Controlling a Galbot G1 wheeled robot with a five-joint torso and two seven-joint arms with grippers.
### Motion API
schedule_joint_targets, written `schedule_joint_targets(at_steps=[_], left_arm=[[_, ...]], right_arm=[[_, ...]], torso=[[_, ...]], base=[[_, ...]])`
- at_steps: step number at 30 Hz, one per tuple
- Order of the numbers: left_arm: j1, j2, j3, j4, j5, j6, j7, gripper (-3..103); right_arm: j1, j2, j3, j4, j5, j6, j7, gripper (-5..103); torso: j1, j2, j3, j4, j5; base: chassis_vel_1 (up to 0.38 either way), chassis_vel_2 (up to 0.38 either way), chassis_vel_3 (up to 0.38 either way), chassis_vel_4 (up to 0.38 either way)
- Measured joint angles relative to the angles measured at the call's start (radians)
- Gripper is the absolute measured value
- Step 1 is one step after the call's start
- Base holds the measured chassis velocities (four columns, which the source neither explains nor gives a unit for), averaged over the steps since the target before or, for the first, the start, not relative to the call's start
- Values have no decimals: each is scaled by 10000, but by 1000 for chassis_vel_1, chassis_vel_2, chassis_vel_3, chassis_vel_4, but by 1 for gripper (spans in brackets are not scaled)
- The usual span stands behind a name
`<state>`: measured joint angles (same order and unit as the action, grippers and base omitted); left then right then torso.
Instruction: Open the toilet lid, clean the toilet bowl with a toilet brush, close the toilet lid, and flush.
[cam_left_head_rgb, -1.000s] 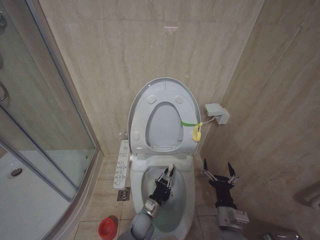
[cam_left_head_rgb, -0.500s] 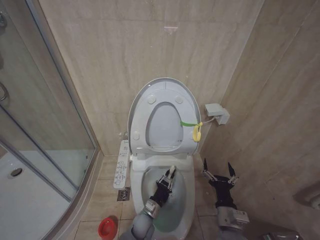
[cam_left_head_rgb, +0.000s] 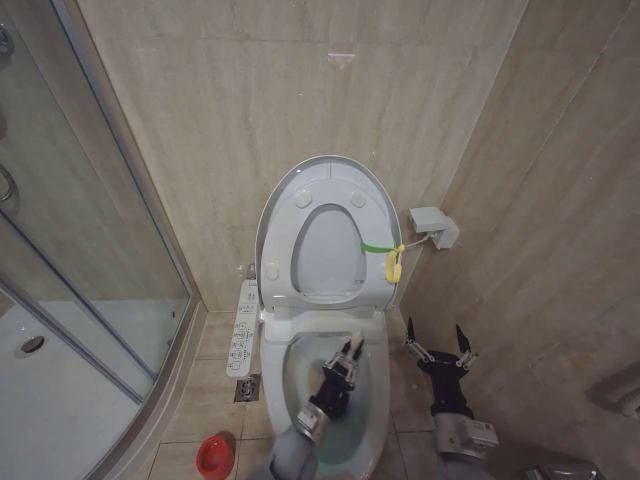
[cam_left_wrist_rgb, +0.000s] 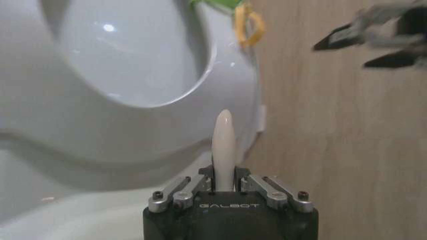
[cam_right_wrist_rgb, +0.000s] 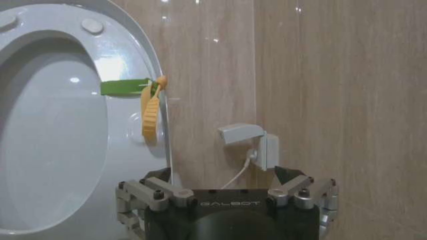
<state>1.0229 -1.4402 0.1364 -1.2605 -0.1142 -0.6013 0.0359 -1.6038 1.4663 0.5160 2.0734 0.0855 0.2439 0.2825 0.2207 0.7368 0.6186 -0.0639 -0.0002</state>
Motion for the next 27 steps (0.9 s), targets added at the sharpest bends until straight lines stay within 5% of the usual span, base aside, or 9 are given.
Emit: schedule_joint_targets(at_steps=[12, 21, 27], left_arm=[[106, -51, 262, -1110, 111, -224, -112, 19], [-141, -97, -96, 114, 109, -78, -14, 19], [-369, 84, -465, -140, 43, 24, -31, 19]], right_arm=[[0, 0, 0, 0, 0, 0, 0, 100], [0, 0, 0, 0, 0, 0, 0, 100], [0, 0, 0, 0, 0, 0, 0, 100]], torso=[[0, 0, 0, -3, 0], [0, 0, 0, 1, 1], [0, 0, 1, 0, 2]], base=[[0, 0, 0, 0], [0, 0, 0, 0], [0, 0, 0, 0]])
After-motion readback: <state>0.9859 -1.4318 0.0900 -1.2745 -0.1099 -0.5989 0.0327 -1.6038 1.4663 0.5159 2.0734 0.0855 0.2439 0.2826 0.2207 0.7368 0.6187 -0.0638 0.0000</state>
